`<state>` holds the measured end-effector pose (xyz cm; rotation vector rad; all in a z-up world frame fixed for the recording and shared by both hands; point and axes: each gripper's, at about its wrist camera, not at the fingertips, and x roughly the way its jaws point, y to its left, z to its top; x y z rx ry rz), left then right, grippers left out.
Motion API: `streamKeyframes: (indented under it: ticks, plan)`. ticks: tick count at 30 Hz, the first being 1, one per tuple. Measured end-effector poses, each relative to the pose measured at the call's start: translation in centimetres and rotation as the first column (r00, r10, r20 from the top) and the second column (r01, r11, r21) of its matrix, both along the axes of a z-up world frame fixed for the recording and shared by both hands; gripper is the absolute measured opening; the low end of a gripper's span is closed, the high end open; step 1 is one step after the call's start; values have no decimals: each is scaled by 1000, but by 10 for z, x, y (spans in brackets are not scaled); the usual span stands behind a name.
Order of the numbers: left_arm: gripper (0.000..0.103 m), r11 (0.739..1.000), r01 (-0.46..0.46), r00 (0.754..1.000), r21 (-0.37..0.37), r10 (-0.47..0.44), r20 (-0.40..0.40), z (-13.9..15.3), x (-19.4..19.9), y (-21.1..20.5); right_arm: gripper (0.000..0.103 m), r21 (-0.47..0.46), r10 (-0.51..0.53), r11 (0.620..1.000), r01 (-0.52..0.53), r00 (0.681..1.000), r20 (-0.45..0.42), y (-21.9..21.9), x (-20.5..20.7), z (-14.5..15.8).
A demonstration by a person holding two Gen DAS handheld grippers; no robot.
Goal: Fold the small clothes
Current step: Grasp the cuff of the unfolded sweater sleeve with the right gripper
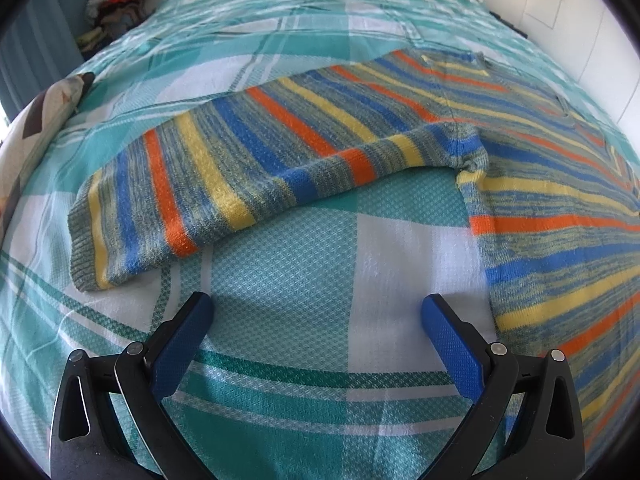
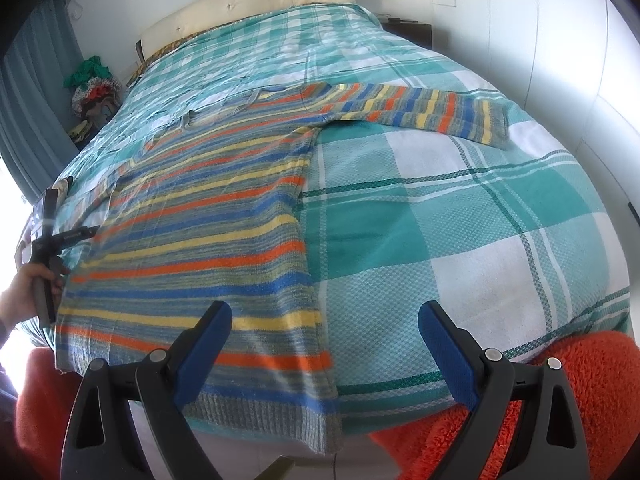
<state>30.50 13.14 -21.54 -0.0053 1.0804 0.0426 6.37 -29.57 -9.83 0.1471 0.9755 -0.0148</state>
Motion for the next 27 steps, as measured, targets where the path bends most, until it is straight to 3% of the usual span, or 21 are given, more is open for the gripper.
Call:
streamKeyframes:
  ticks: [7, 13, 19, 23, 27]
  plan:
    - [102, 999, -40, 999, 3, 40, 16, 18, -27, 3, 94, 32, -37, 999, 36, 999, 11, -12, -3, 1]
    - [102, 988, -109, 980, -105, 124, 153, 68, -99, 13, 94, 81, -67, 995, 66, 998, 15, -21, -2, 1]
    - [102, 975, -113, 942, -193, 167, 292, 119, -171, 2, 94, 128, -71, 990, 63, 996, 58, -22, -2, 11]
    - [102, 976, -42, 940, -214, 112, 322, 140, -165, -10, 93, 223, -105, 971, 86, 992, 75, -37, 6, 19]
    - [102, 982, -22, 934, -189, 88, 346, 147, -140, -22, 94, 316, -205, 935, 159, 972, 118, -82, 28, 33]
